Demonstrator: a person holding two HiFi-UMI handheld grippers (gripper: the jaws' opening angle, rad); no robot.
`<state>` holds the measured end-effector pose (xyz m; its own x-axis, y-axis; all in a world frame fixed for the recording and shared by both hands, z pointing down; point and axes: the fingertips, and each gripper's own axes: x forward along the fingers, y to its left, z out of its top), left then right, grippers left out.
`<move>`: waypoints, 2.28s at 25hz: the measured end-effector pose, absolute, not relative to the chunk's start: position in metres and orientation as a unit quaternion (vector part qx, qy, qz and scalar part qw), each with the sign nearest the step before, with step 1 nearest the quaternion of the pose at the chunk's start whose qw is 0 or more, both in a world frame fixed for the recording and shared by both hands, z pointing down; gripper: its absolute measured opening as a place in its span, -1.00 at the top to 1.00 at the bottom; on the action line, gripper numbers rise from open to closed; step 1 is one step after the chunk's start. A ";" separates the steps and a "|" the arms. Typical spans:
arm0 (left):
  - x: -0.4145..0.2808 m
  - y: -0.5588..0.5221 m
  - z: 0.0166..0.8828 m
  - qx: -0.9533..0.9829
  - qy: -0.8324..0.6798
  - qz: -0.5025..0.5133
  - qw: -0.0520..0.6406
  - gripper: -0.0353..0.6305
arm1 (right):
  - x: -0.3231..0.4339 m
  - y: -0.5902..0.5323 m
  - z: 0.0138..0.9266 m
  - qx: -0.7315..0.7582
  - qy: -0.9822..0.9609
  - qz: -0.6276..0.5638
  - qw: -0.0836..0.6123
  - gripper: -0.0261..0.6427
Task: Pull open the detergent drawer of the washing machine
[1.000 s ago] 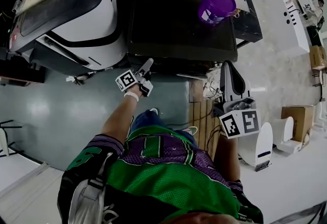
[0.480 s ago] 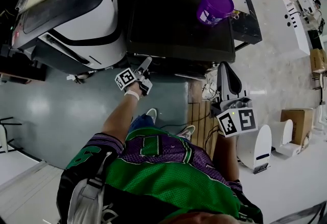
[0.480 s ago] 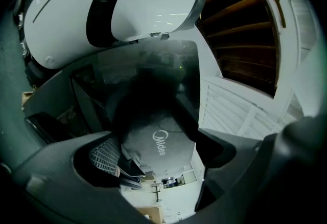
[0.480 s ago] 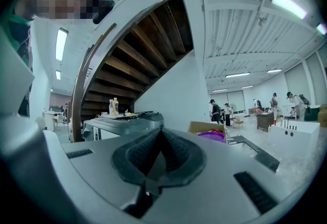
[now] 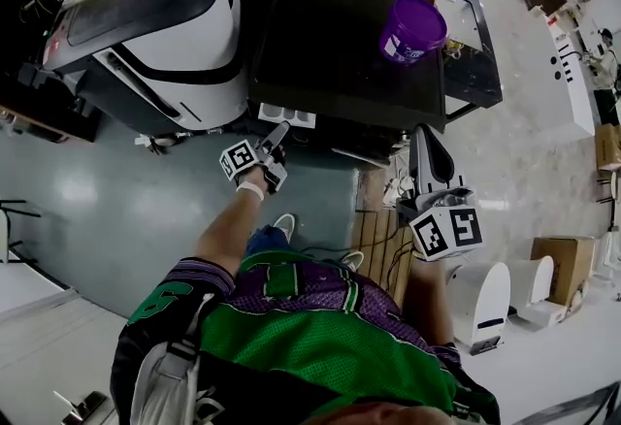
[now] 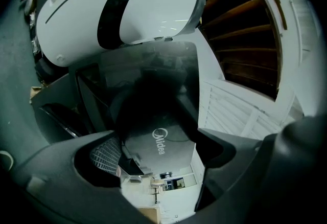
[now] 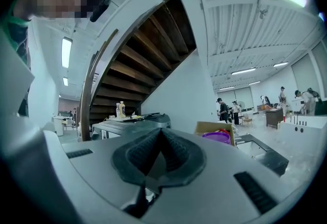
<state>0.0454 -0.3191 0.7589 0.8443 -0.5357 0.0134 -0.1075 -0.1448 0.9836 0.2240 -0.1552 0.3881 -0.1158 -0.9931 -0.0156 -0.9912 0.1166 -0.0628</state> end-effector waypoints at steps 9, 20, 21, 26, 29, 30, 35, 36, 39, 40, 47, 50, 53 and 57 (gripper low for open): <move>0.030 -0.278 0.759 0.731 -0.229 -0.174 0.619 -0.41 | 0.224 -0.141 0.384 -0.634 0.772 -0.021 0.031 0.92; 0.014 -0.240 0.760 0.724 -0.234 -0.165 0.628 -0.41 | 0.229 -0.127 0.380 -0.615 0.787 -0.026 0.039 0.92; 0.012 -0.237 0.760 0.722 -0.236 -0.164 0.629 -0.41 | 0.230 -0.125 0.379 -0.614 0.788 -0.026 0.039 0.92; 0.004 -0.220 0.763 0.718 -0.255 -0.158 0.628 -0.33 | 0.238 -0.116 0.377 -0.611 0.790 -0.032 0.051 0.92; 0.006 -0.216 0.760 0.727 -0.248 -0.146 0.623 -0.32 | 0.238 -0.114 0.376 -0.604 0.795 -0.028 0.051 0.92; 0.007 -0.217 0.759 0.727 -0.245 -0.145 0.625 -0.32 | 0.238 -0.114 0.376 -0.602 0.796 -0.026 0.051 0.92; 0.007 -0.225 0.760 0.699 -0.262 -0.181 0.640 -0.41 | 0.236 -0.112 0.378 -0.607 0.793 -0.031 0.046 0.92; 0.007 -0.228 0.761 0.691 -0.270 -0.191 0.643 -0.42 | 0.237 -0.112 0.379 -0.607 0.793 -0.031 0.046 0.92; 0.009 -0.233 0.767 0.670 -0.288 -0.202 0.653 -0.43 | 0.239 -0.111 0.382 -0.609 0.791 -0.034 0.046 0.92; 0.010 -0.233 0.769 0.666 -0.292 -0.200 0.656 -0.42 | 0.240 -0.110 0.383 -0.610 0.790 -0.035 0.046 0.92; 0.009 -0.230 0.769 0.656 -0.302 -0.194 0.664 -0.41 | 0.241 -0.112 0.380 -0.611 0.789 -0.035 0.048 0.92; 0.007 -0.228 0.769 0.655 -0.305 -0.193 0.664 -0.40 | 0.237 -0.113 0.381 -0.607 0.792 -0.036 0.049 0.92; 0.004 -0.227 0.769 0.655 -0.304 -0.190 0.665 -0.40 | 0.234 -0.115 0.381 -0.604 0.795 -0.036 0.049 0.92; 0.005 -0.226 0.769 0.655 -0.301 -0.188 0.667 -0.40 | 0.230 -0.120 0.379 -0.599 0.799 -0.035 0.048 0.92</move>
